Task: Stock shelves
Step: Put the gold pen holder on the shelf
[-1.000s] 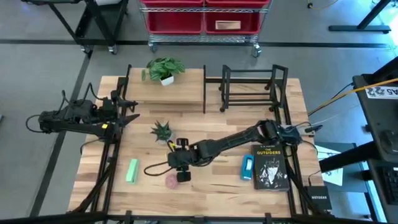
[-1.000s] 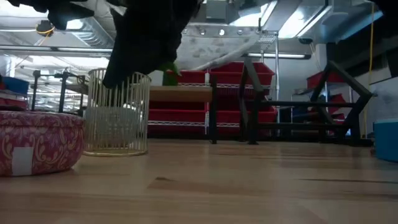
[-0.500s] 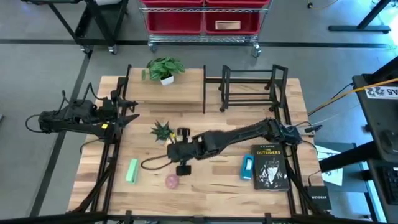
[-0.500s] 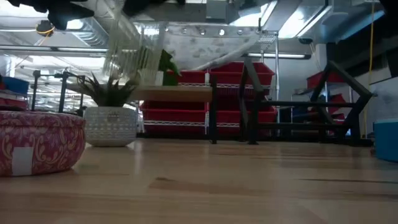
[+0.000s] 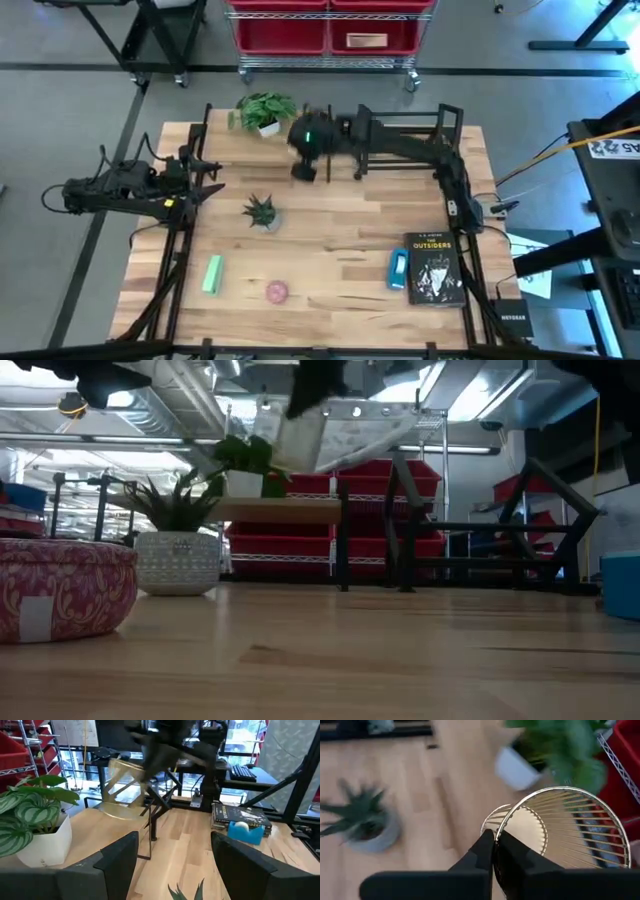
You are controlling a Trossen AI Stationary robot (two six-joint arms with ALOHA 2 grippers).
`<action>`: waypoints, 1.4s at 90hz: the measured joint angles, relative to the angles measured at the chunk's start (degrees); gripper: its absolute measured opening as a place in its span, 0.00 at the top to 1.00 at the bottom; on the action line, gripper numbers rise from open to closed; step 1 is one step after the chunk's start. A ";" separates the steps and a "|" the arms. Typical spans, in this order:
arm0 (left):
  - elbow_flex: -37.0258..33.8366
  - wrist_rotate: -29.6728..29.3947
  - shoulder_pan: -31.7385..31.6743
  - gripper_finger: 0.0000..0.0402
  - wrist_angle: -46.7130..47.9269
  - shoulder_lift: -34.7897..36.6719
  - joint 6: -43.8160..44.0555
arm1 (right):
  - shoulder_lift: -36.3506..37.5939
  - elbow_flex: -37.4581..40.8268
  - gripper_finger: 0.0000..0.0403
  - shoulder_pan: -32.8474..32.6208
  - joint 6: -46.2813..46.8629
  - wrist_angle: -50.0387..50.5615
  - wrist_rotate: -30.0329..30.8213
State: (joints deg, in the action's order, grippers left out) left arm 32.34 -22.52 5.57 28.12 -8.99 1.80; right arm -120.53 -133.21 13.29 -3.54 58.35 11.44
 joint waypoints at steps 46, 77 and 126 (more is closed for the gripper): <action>-0.02 0.00 0.00 0.41 -0.02 0.00 -0.11 | -1.22 -0.02 1.00 13.32 -4.51 0.18 -13.09; -0.02 -0.20 0.00 0.41 -0.06 0.00 -0.13 | -2.97 0.00 1.00 13.78 -5.76 0.99 -13.58; -0.02 -0.21 0.01 0.41 -0.07 0.00 -0.13 | -2.96 -0.02 0.96 13.73 -5.97 -0.37 -11.76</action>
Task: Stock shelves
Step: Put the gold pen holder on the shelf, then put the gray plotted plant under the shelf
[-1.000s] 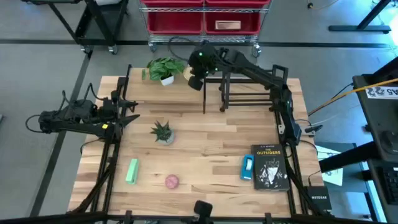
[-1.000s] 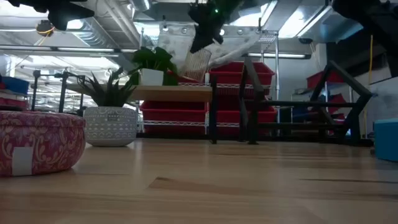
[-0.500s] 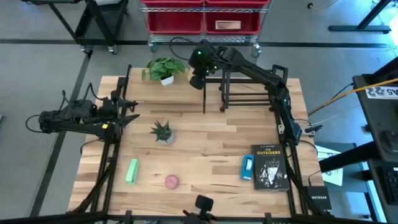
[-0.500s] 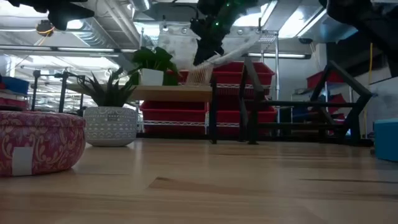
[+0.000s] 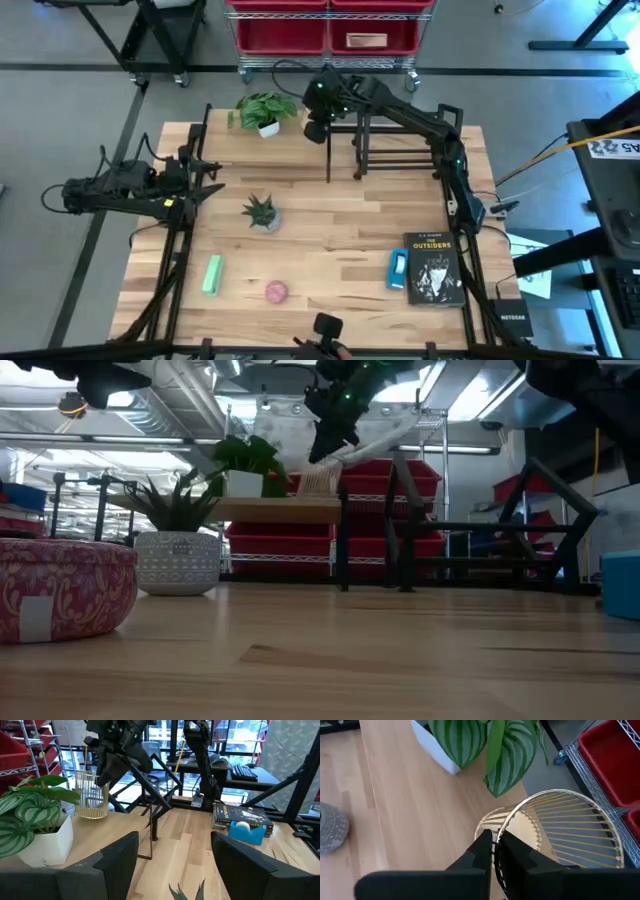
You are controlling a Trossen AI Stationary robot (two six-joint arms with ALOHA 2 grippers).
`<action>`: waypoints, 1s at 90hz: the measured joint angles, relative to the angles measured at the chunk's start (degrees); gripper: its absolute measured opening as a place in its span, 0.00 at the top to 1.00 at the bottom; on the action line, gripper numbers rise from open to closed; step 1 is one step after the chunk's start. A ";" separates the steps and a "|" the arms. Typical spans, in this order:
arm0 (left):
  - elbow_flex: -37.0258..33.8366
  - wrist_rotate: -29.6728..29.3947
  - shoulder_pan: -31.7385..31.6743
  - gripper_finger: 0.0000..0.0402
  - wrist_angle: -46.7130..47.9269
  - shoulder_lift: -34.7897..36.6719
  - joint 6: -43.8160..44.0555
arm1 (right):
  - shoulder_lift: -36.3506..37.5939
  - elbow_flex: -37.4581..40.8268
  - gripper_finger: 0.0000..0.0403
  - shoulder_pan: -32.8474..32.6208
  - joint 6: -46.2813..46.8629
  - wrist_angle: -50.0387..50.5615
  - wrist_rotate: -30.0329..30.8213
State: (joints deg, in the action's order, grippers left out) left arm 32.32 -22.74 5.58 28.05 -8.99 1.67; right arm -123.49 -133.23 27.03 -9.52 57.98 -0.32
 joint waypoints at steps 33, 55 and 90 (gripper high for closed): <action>0.00 0.02 -0.01 0.41 0.02 0.00 0.01 | 0.01 0.00 0.78 -0.04 -0.02 -0.98 2.52; 0.00 0.02 -0.02 0.41 0.02 0.00 0.02 | 0.33 0.00 0.68 -0.83 -2.05 -1.46 2.34; 0.00 0.29 -0.02 0.41 0.04 0.00 -0.04 | 7.26 -0.02 0.66 -12.44 -7.40 -3.36 6.43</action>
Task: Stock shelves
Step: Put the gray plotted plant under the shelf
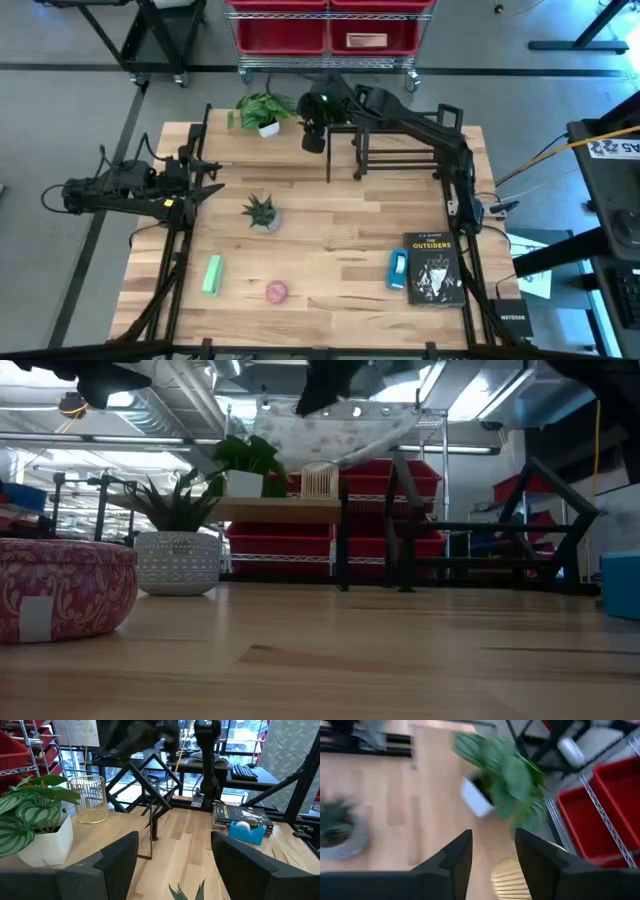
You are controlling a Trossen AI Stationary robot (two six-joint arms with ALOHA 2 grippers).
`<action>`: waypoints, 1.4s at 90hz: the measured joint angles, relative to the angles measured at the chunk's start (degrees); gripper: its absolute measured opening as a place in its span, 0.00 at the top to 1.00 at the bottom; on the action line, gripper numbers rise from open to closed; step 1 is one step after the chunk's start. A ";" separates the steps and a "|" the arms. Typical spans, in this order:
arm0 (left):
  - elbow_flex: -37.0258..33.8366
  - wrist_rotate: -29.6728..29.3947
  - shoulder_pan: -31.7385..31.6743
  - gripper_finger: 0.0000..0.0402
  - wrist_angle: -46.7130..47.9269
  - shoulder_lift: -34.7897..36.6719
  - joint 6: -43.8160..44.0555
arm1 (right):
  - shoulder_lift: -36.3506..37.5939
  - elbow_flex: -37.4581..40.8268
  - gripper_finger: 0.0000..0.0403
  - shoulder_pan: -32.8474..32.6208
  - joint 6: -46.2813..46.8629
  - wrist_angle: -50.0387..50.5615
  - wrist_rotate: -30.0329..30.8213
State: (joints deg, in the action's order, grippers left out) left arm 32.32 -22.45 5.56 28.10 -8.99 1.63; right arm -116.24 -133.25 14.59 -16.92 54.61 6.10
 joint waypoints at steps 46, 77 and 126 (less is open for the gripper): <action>0.06 12.58 0.60 0.41 -1.22 -4.28 2.21 | 0.82 19.95 0.66 -34.00 15.69 -14.60 11.44; 10.85 16.62 13.35 0.41 5.51 -21.75 3.32 | -0.42 51.66 0.66 -33.18 29.83 -63.27 8.64; 18.78 -1.98 22.07 0.41 32.40 -27.74 15.52 | -15.96 44.65 0.69 -28.89 39.82 -64.89 21.12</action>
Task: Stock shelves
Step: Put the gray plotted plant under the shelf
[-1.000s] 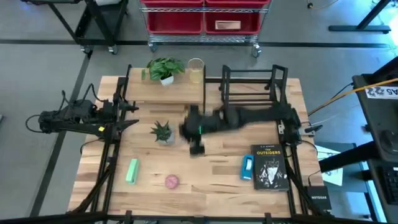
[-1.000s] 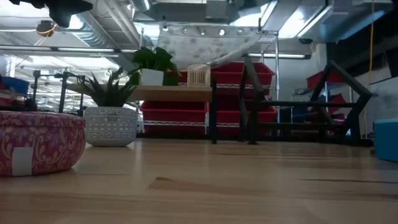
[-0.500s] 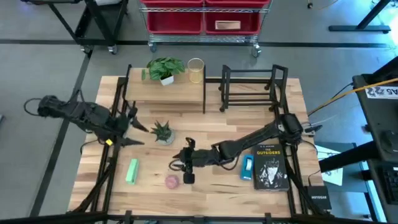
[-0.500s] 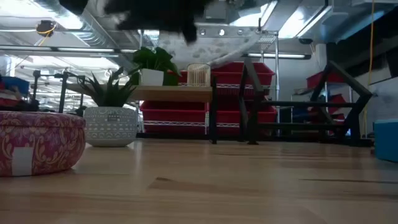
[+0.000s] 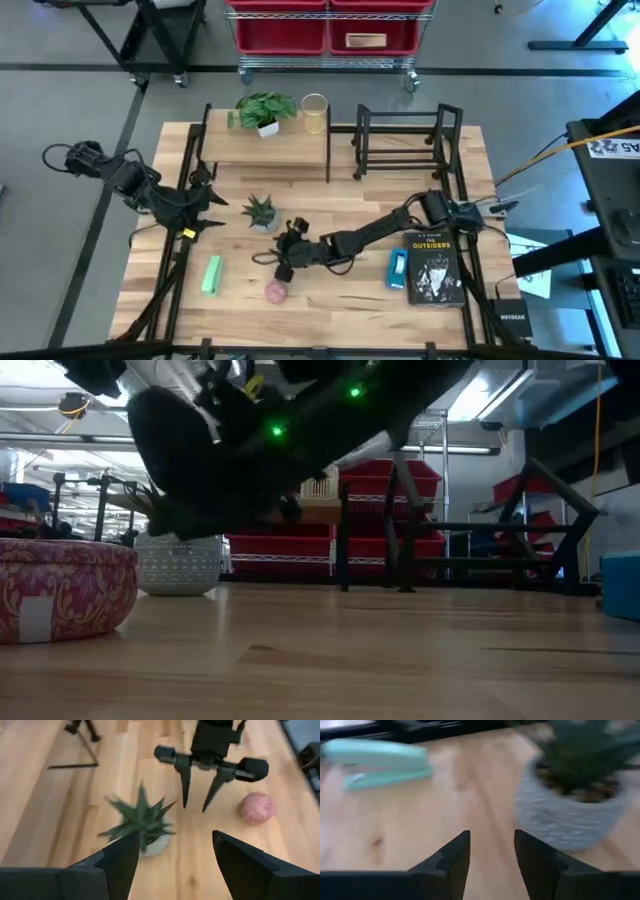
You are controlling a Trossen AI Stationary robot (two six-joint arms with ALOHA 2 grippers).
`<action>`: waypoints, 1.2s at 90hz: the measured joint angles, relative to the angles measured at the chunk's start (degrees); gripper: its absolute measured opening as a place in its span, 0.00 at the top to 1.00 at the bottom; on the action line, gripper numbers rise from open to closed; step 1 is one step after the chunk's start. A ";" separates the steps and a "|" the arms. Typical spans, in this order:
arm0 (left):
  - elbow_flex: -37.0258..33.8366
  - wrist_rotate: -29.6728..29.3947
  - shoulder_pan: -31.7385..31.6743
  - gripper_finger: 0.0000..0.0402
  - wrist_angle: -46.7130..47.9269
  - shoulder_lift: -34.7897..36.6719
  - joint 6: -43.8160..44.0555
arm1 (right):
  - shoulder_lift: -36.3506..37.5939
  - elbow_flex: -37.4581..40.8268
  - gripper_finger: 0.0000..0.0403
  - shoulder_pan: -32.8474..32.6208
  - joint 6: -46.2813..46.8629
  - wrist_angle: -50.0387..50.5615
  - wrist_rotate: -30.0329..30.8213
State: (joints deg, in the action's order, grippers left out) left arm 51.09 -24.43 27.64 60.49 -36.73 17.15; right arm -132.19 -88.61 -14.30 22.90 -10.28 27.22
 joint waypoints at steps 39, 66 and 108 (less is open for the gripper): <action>-0.02 0.11 -0.01 0.41 3.71 0.45 10.46 | 2.97 -0.01 0.56 1.73 -10.24 11.67 -5.88; -11.68 9.81 0.18 0.41 -14.37 -8.05 20.59 | 4.70 -0.01 0.12 10.29 -23.64 21.58 -19.94; -20.09 1.19 1.39 0.41 -24.17 -30.93 49.08 | 4.76 2.09 0.08 14.69 -24.68 15.72 -28.35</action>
State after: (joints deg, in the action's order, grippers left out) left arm 31.00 -23.24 29.03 36.33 -67.66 66.22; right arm -127.44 -86.52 0.39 -1.78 5.44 -1.13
